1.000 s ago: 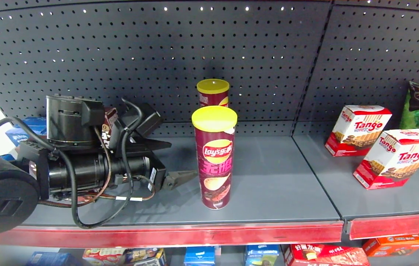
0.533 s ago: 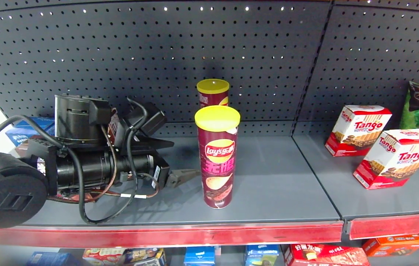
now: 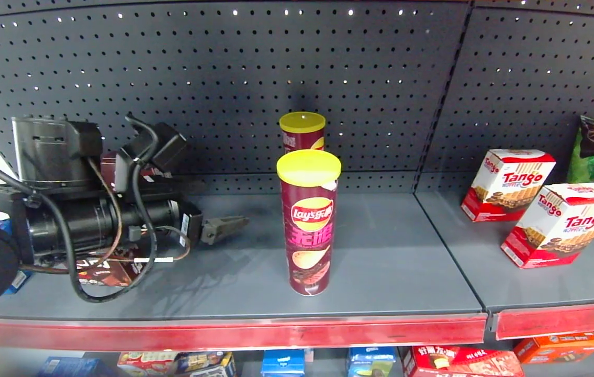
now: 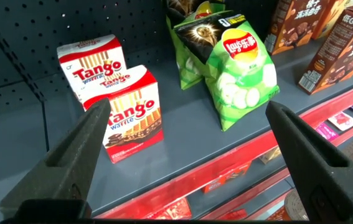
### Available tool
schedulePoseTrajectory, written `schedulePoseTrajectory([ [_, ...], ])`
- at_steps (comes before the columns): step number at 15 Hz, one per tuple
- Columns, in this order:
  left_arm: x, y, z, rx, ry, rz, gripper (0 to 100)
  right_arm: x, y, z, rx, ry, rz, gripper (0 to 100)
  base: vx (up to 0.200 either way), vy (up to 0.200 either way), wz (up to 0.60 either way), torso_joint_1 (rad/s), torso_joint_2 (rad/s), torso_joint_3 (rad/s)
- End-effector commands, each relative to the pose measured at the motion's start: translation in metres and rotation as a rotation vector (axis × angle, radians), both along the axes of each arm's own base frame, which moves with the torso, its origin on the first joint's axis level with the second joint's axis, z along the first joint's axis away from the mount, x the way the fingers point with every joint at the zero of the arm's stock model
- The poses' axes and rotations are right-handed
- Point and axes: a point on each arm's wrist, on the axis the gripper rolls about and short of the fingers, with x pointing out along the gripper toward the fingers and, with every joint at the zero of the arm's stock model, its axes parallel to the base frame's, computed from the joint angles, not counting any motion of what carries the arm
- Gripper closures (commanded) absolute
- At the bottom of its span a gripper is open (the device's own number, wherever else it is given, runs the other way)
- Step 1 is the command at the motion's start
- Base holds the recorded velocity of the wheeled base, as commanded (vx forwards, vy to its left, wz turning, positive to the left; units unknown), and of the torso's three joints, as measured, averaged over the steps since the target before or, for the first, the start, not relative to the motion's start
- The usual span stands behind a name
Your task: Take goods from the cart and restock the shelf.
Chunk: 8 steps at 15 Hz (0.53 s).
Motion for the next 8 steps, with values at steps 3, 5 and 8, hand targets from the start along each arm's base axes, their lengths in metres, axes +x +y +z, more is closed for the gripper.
schedulePoseTrajectory([
  [3, -0.030, 0.000, 0.040, -0.051, -0.137, -0.053, 0, 0.002, 0.001, -0.007, -0.006, 0.010, 0.000, 0, 0.000, 0.000, 0.00, 0.000, 0.00, 0.000],
  [5, -0.040, -0.005, 0.050, -0.066, -0.171, -0.088, 0, 0.001, 0.001, -0.006, -0.005, 0.009, 0.000, 0, 0.000, 0.000, 0.00, 0.000, 0.00, 0.000],
  [8, -0.079, 0.008, 0.073, -0.099, -0.268, -0.094, 0, -0.002, -0.001, -0.008, -0.004, 0.006, 0.000, 0, 0.000, 0.000, 0.00, 0.000, 0.00, 0.000],
])
